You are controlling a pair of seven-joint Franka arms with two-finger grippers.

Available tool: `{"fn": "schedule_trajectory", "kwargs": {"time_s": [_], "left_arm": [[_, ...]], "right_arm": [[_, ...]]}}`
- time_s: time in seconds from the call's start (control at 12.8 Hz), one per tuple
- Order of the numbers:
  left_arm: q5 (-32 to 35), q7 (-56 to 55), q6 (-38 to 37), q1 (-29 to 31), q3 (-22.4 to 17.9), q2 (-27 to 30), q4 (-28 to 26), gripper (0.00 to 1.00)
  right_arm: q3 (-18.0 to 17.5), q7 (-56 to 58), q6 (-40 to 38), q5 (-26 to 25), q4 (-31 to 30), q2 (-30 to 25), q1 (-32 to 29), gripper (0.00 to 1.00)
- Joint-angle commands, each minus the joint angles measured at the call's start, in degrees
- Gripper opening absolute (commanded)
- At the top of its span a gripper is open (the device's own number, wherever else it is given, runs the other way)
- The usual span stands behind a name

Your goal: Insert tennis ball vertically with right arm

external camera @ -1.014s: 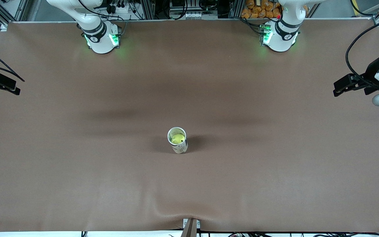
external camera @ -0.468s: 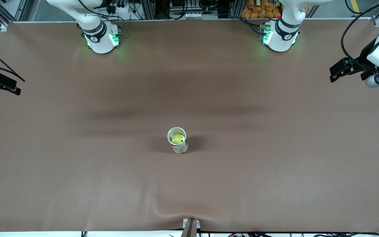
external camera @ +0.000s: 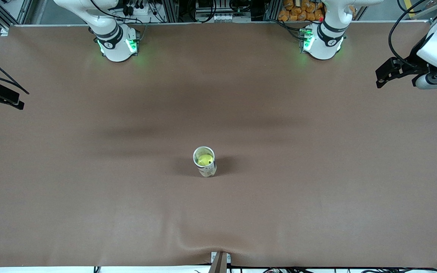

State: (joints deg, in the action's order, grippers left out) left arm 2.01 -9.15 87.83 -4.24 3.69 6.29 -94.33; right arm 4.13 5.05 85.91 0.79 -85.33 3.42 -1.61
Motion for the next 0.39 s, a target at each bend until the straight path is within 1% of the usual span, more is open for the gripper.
{"fn": "schedule_trajectory", "kwargs": {"time_s": [0.0,0.08,0.31], "left_arm": [[-2.5,-0.1,-3.0,0.2,-0.1,-3.4,6.5,1.00],[-2.6,-0.2,-4.7,0.1,-0.2,-4.8,8.7,1.00],[-2.5,-0.6,-5.2,-0.4,-0.1,-6.5,9.1,1.00]], "right_arm": [[-0.3,-0.2,0.0,-0.5,0.2,-0.3,-0.1,1.00],[-0.3,-0.2,0.0,-0.5,0.2,-0.3,-0.1,1.00],[-0.3,-0.2,0.1,-0.5,0.2,-0.3,0.2,1.00]]}}
